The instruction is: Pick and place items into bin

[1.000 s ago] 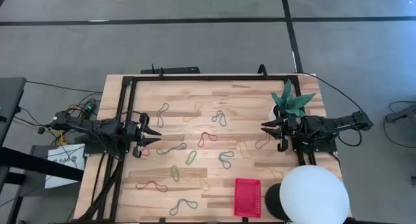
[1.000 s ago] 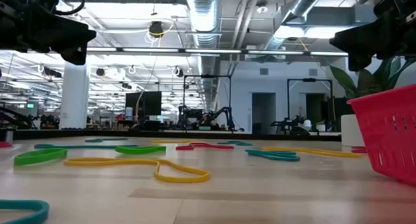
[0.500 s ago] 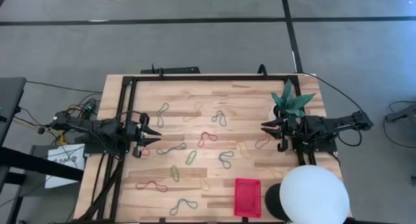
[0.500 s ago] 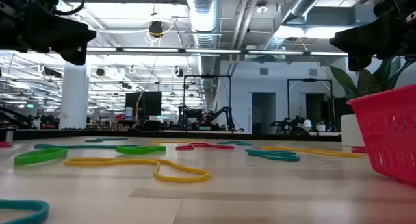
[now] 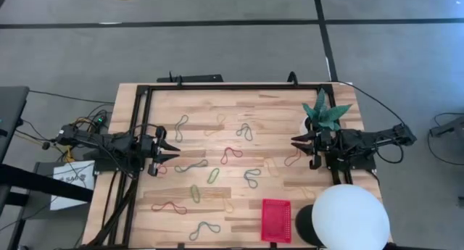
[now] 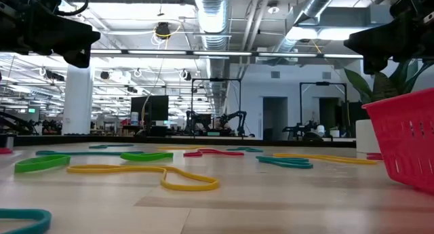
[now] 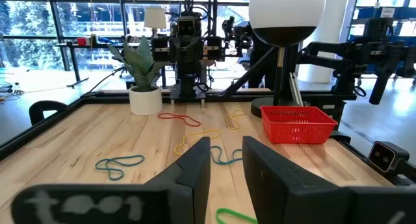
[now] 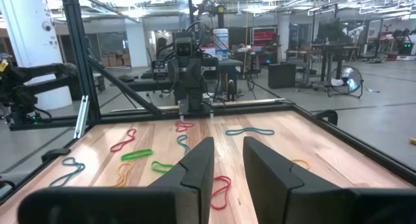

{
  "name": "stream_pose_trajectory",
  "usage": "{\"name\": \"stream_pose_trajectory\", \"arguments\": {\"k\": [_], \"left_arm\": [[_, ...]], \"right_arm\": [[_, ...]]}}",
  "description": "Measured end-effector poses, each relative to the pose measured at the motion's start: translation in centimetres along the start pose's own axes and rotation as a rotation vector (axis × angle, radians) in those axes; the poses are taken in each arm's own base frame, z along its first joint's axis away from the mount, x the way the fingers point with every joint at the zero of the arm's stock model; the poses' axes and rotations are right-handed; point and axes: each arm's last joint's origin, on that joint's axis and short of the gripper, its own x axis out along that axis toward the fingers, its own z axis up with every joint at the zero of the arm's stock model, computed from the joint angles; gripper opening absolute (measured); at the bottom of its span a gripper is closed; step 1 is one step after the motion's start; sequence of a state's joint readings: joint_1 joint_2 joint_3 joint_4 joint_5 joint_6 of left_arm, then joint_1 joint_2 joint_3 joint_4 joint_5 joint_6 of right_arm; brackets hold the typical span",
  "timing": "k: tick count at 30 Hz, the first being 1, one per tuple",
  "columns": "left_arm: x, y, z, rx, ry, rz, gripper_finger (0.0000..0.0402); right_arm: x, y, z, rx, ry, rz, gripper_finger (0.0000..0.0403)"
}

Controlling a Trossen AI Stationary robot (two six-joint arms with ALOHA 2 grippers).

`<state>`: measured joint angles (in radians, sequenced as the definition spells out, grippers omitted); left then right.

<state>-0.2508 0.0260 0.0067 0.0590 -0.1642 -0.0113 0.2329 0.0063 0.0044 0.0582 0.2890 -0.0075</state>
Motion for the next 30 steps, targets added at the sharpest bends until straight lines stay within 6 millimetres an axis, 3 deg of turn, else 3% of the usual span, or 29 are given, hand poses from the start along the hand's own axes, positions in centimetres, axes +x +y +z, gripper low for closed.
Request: {"name": "stream_pose_trajectory", "arguments": {"k": [11,19,30], "left_arm": [[0.0,0.0,0.01,0.0,-0.001,0.0,0.008],[0.0,-0.07,-0.02,-0.176,0.005,-0.024,0.008],[0.0,-0.08,-0.01,-0.23,0.006,-0.025,0.008]], "right_arm": [[0.0,0.0,0.01,0.0,-0.001,0.0,0.0077],[0.0,0.0,0.01,0.0,0.0,0.0,0.0077],[0.0,0.0,0.03,-0.072,-0.002,0.0,0.0077]]}}
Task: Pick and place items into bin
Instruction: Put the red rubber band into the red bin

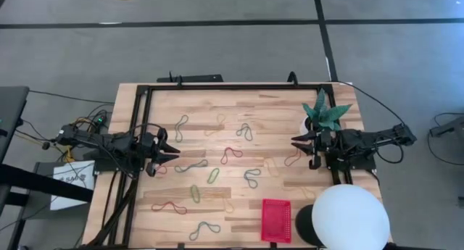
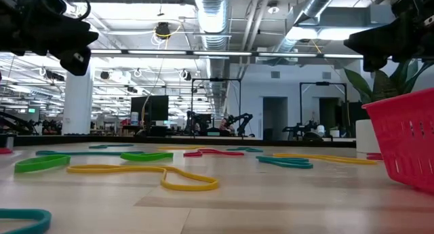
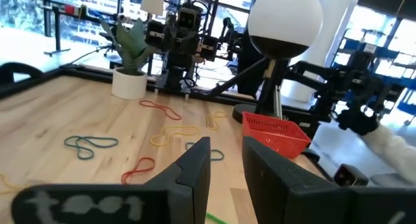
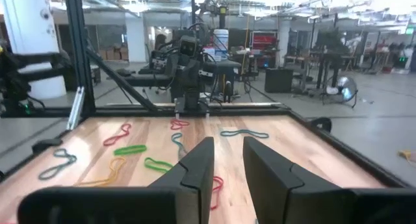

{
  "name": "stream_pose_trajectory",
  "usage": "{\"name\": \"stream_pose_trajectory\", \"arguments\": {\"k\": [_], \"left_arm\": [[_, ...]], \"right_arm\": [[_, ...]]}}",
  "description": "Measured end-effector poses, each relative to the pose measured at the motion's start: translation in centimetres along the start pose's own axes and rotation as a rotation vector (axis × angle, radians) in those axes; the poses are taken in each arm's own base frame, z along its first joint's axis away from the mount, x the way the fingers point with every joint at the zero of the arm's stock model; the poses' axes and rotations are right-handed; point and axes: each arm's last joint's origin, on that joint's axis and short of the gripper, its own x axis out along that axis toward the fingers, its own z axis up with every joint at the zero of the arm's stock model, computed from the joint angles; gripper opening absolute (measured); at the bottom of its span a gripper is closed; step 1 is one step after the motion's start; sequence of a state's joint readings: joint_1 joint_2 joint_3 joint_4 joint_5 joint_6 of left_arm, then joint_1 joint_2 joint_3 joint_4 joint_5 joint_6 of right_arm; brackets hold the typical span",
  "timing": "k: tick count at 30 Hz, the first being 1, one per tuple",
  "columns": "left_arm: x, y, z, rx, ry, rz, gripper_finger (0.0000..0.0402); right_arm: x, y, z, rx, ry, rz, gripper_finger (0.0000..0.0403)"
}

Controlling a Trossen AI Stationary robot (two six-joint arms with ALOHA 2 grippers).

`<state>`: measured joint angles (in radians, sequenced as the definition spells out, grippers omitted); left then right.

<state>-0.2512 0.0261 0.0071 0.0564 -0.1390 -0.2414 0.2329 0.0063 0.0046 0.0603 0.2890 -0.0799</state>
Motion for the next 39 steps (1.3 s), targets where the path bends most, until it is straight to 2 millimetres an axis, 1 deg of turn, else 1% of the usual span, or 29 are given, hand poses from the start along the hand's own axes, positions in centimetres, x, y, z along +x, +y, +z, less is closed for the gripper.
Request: {"name": "stream_pose_trajectory", "arguments": {"k": [3,6,12,16,21,24,30,36,39], "left_arm": [[0.0,0.0,0.0,-0.032,-0.001,0.003,0.008],[0.0,0.1,0.1,-0.063,-0.016,0.039,0.008],[0.0,0.1,0.2,-0.023,-0.03,0.046,0.008],[0.0,0.0,0.2,-0.018,-0.031,0.037,0.008],[-0.1,-0.7,0.6,-0.004,-0.069,-0.055,0.008],[-0.2,-1.2,0.5,0.003,-0.062,-0.092,0.008],[-0.4,-1.7,0.4,0.025,-0.072,-0.029,0.008],[-0.6,-2.2,0.3,0.026,-0.067,-0.039,0.008],[-0.7,-2.3,0.2,0.008,-0.069,-0.014,0.008]], "right_arm": [[0.0,0.0,0.0,0.068,0.001,0.002,0.0077],[0.0,-0.1,0.1,0.05,-0.011,-0.018,0.0077],[0.0,-0.5,0.1,0.088,0.005,-0.087,0.0077],[0.1,-0.7,0.0,0.098,0.015,-0.069,0.0077],[0.2,-1.0,-0.1,0.087,0.027,-0.031,0.0077],[0.2,-1.2,-0.2,0.084,0.037,-0.012,0.0077],[0.2,-1.9,-0.5,0.057,0.051,-0.009,0.0077],[0.2,-2.6,-0.5,0.06,0.049,-0.031,0.0077],[0.2,-2.8,-0.5,0.061,0.049,-0.054,0.0077]]}}
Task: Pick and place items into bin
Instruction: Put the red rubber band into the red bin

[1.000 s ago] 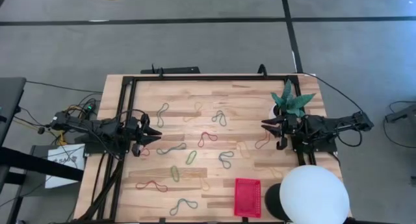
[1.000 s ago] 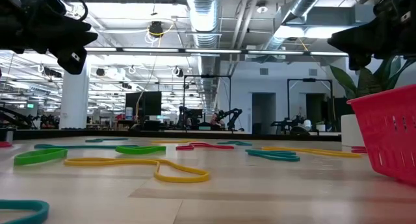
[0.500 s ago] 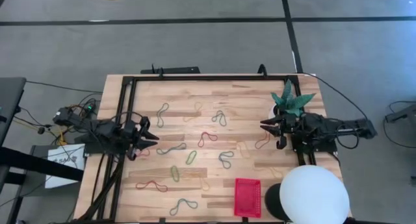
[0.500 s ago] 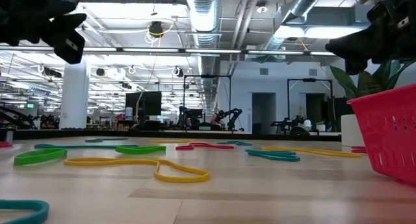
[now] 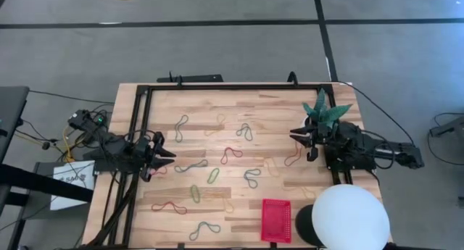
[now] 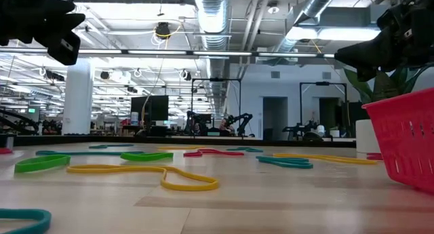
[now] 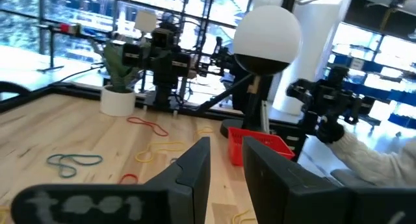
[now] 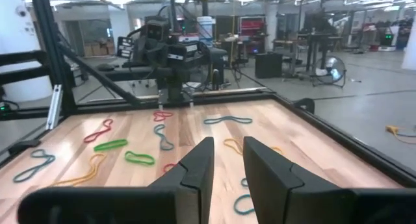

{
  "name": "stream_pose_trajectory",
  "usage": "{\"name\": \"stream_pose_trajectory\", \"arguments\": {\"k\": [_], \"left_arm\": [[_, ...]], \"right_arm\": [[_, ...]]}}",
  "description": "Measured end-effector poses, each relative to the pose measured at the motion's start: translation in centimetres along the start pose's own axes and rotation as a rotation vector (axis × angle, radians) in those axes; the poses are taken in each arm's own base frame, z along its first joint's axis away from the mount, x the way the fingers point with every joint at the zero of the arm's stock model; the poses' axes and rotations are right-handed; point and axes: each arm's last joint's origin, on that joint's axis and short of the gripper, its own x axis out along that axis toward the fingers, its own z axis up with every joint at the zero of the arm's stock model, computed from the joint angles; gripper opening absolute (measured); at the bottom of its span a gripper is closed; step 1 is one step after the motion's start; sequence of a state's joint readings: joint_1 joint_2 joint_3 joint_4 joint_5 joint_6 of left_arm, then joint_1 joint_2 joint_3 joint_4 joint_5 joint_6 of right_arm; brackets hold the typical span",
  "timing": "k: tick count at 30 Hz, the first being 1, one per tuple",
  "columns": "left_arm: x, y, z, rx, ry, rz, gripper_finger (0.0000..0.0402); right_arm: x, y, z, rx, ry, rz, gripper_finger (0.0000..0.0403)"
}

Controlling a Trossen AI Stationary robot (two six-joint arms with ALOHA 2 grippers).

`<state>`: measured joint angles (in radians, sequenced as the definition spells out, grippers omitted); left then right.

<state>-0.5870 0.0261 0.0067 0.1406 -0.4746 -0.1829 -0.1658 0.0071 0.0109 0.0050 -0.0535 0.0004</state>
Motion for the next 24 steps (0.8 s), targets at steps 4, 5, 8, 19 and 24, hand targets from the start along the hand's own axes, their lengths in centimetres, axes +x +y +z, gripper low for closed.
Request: {"name": "stream_pose_trajectory", "arguments": {"k": [4,5,8,19,24], "left_arm": [[-0.1,-0.1,-0.02,-0.008,-0.003,0.025,0.008],[-0.11,-0.11,-0.02,-0.01,-0.005,0.034,0.008],[-0.16,-0.07,-0.02,-0.025,-0.011,0.07,0.008],[0.06,0.1,-0.39,-0.076,0.004,0.17,0.008],[0.38,0.17,-0.99,-0.106,0.037,0.243,0.008]], "right_arm": [[-0.01,-0.12,0.02,0.032,-0.002,-0.01,0.0077],[-0.01,-0.11,0.01,0.029,-0.001,-0.009,0.0077],[0.0,-0.11,0.01,0.011,-0.001,-0.01,0.0077],[0.07,0.03,0.06,0.047,-0.002,0.073,0.0077],[0.06,0.13,0.19,0.163,-0.013,0.09,0.0077]]}}
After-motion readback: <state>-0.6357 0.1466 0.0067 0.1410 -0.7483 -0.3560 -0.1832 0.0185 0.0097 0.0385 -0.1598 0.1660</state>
